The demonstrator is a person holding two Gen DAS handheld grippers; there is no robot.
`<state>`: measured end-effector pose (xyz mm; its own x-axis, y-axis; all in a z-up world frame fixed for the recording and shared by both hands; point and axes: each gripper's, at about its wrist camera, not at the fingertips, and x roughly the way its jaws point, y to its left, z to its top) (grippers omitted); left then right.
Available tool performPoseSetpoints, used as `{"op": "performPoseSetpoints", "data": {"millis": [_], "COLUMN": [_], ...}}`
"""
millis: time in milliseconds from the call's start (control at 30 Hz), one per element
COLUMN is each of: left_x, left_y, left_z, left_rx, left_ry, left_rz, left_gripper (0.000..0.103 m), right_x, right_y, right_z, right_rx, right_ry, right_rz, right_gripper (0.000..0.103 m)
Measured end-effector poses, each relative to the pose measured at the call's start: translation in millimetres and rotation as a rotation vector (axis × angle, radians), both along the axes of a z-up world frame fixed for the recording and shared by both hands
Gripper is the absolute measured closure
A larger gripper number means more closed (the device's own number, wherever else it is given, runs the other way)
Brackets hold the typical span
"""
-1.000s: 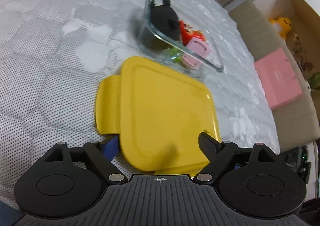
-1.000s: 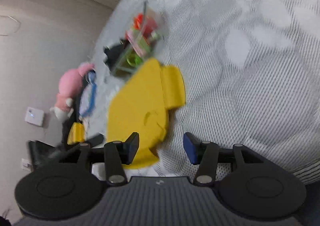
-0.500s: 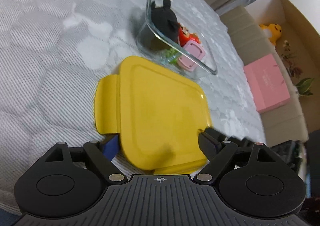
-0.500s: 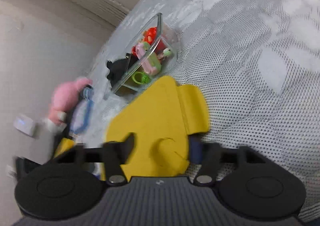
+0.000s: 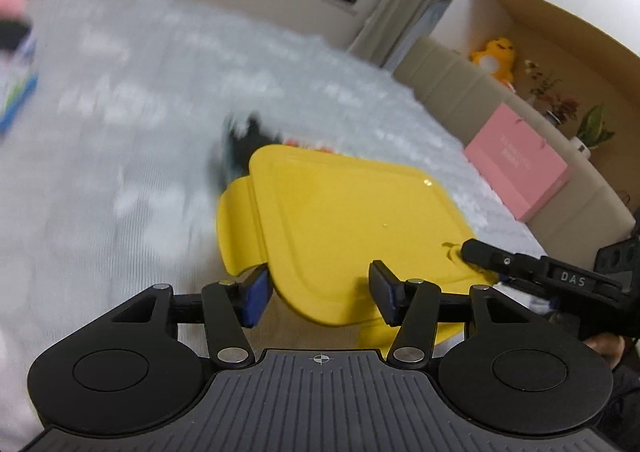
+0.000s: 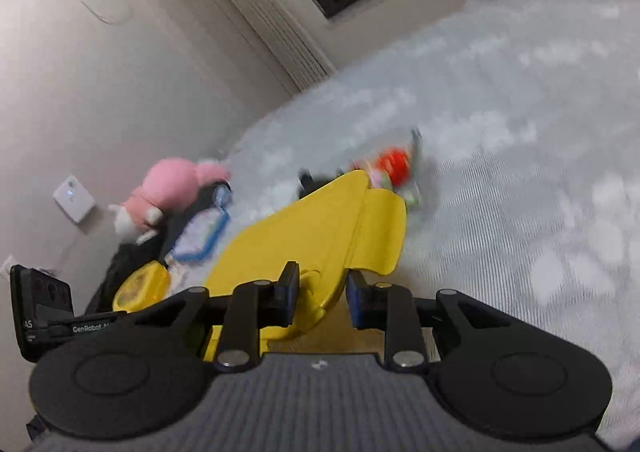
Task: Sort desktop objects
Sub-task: 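Lower the yellow lid onto the glass box rim with both grippers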
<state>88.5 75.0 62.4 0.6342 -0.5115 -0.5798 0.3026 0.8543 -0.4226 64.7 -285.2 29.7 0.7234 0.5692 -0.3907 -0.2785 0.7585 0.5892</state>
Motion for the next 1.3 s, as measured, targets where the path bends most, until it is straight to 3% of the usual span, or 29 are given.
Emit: {"op": "performPoseSetpoints", "data": {"millis": [167, 233, 467, 567, 633, 700, 833, 933, 1033, 1200, 1233, 1300], "left_x": [61, 91, 142, 155, 150, 142, 136, 141, 156, 173, 173, 178], "left_y": [-21, -29, -30, -30, -29, -24, -12, -3, 1, 0, 0, 4], "left_z": [18, 14, -25, -36, -33, -24, -5, 2, -8, -36, -41, -42], "left_rx": [0.083, 0.117, 0.101, 0.093, 0.094, 0.106, 0.108, 0.067, 0.01, -0.027, -0.023, -0.061], "left_ry": [-0.086, -0.074, 0.061, 0.107, 0.109, 0.079, 0.028, 0.022, 0.062, 0.079, 0.074, 0.074], "left_rz": [0.013, 0.026, 0.069, 0.08, 0.073, 0.088, 0.155, 0.216, 0.237, 0.206, 0.197, 0.184], "left_gripper": [0.042, 0.041, 0.039, 0.039, 0.036, 0.016, 0.01, 0.01, 0.01, 0.01, 0.01, 0.01], "right_x": [42, 70, 151, 155, 154, 147, 132, 119, 115, 139, 144, 149], "right_y": [-1, -1, -4, -2, 1, 0, -14, -27, -26, -10, -6, 9], "right_z": [14, 4, -46, -49, -46, -44, -42, -41, -40, -54, -56, -56], "right_rx": [-0.031, -0.016, 0.069, 0.054, 0.033, 0.023, 0.036, 0.052, -0.016, -0.031, -0.034, -0.09], "right_ry": [-0.099, -0.067, 0.103, 0.073, 0.075, 0.088, 0.081, 0.044, -0.015, 0.029, 0.043, 0.035], "right_rz": [-0.031, -0.05, -0.096, -0.108, -0.085, -0.039, -0.061, -0.175, -0.285, -0.263, -0.247, -0.241], "right_gripper": [0.075, 0.075, 0.074, 0.07, 0.055, 0.048, 0.044, 0.044, 0.046, 0.046, 0.053, 0.056]}}
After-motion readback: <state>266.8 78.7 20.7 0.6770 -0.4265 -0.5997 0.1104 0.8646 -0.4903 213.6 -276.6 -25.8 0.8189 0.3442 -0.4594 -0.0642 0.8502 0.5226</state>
